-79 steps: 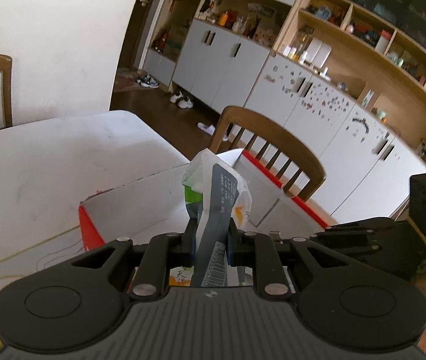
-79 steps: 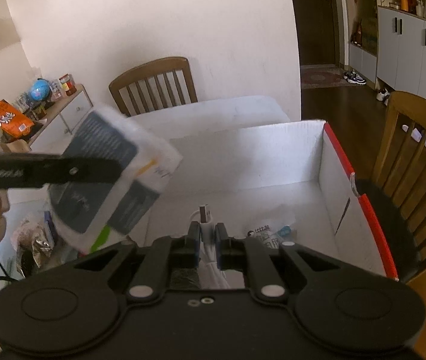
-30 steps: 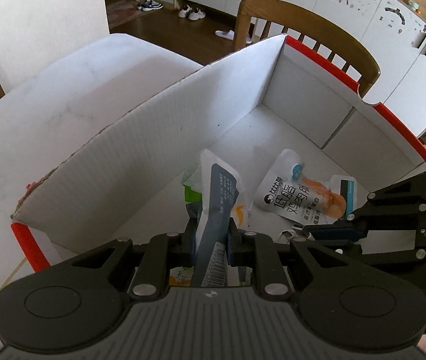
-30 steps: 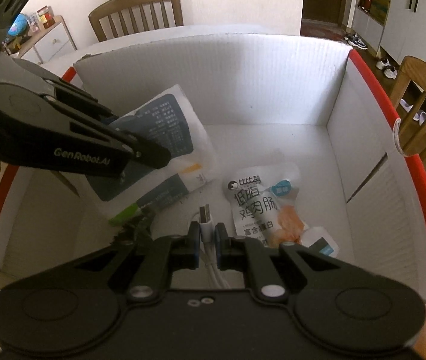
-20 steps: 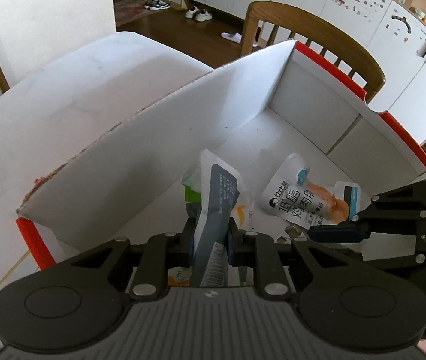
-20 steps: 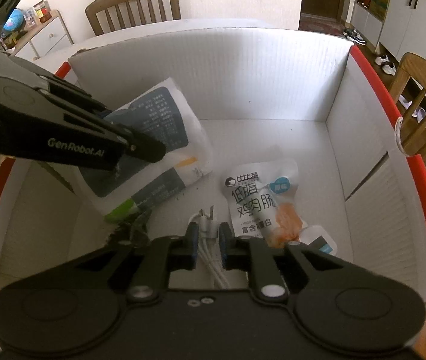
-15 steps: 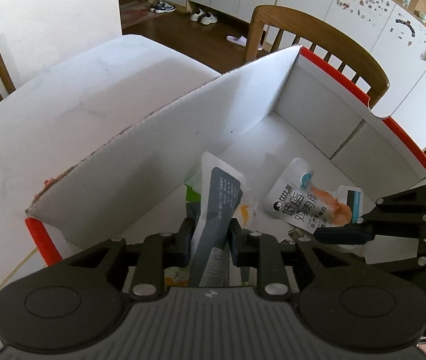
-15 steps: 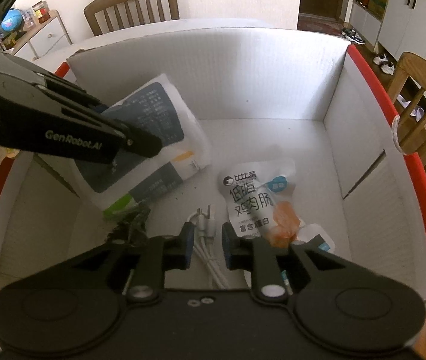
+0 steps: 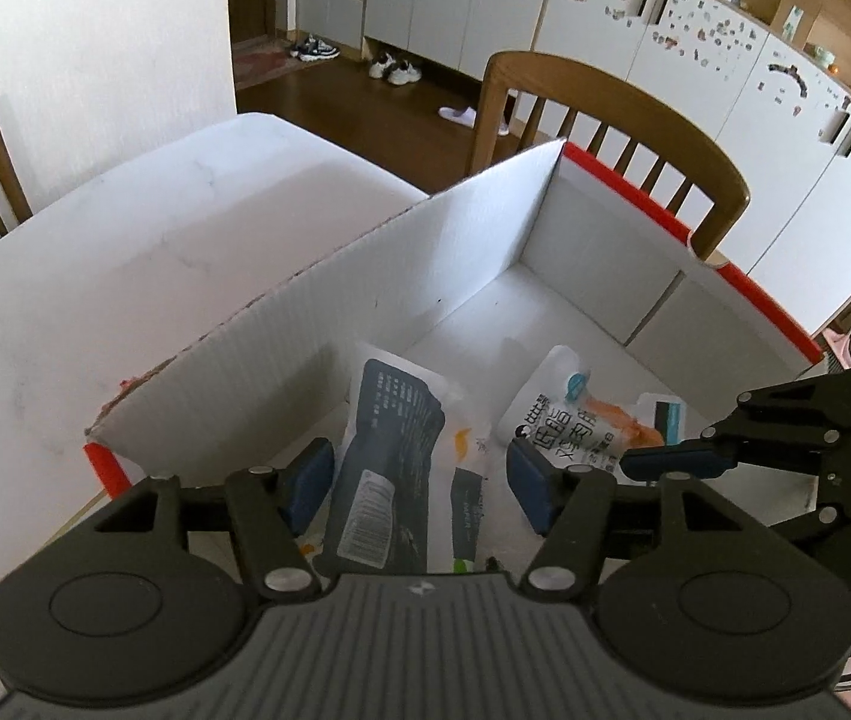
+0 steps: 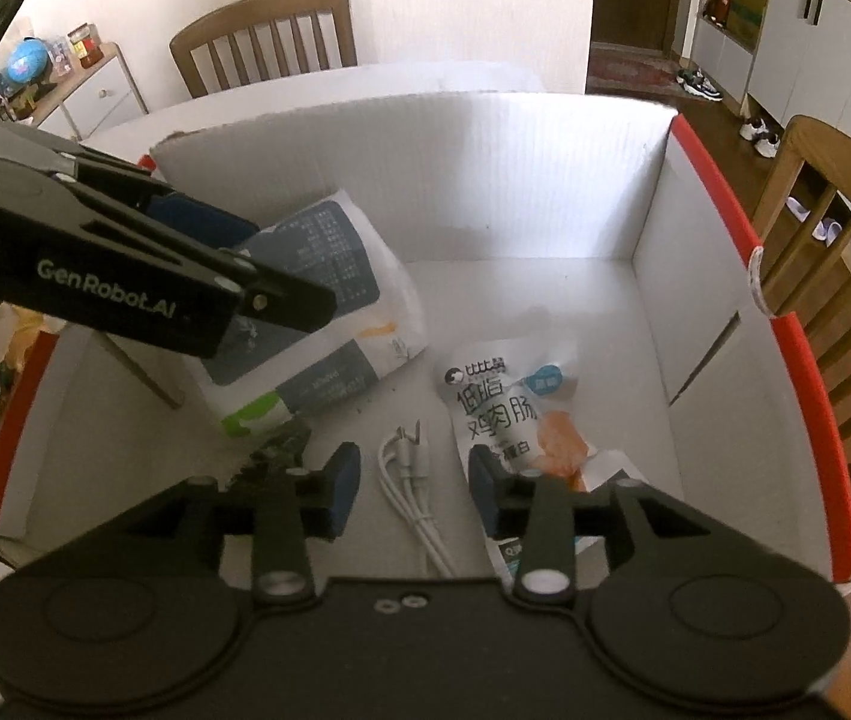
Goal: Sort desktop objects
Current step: 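Open the left gripper to release the tissue pack inside the shoebox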
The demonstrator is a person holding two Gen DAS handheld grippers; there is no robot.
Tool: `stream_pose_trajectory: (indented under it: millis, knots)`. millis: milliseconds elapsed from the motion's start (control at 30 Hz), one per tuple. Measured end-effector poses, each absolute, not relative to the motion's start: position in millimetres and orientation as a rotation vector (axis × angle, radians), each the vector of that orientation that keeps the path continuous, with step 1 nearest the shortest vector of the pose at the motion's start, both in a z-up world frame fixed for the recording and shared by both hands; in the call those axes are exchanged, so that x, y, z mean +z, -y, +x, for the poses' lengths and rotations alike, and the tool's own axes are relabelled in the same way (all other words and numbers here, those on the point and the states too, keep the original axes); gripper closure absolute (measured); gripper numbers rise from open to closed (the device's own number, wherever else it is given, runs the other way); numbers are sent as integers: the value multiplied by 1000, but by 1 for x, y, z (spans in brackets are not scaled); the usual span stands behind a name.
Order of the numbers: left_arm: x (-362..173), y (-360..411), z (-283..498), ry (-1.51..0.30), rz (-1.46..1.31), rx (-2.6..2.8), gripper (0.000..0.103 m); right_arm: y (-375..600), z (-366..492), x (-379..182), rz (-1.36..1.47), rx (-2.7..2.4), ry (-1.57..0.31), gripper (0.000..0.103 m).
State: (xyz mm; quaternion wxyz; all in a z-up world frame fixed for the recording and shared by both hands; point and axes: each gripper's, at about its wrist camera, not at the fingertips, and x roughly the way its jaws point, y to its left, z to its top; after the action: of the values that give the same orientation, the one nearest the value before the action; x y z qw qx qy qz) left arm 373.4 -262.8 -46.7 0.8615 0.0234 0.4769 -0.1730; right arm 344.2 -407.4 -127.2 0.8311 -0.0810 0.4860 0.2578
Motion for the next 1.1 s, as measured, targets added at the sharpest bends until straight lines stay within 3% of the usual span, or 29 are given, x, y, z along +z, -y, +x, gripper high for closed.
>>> stream_pose_trajectory:
  millis: [733, 1100]
  knots:
    - [2, 234, 309, -862, -29, -347, 40, 403, 322, -97, -124, 587, -952, 52]
    - [4, 219, 286, -845, -52, -340, 40, 397, 309, -88, -107, 591, -918, 36]
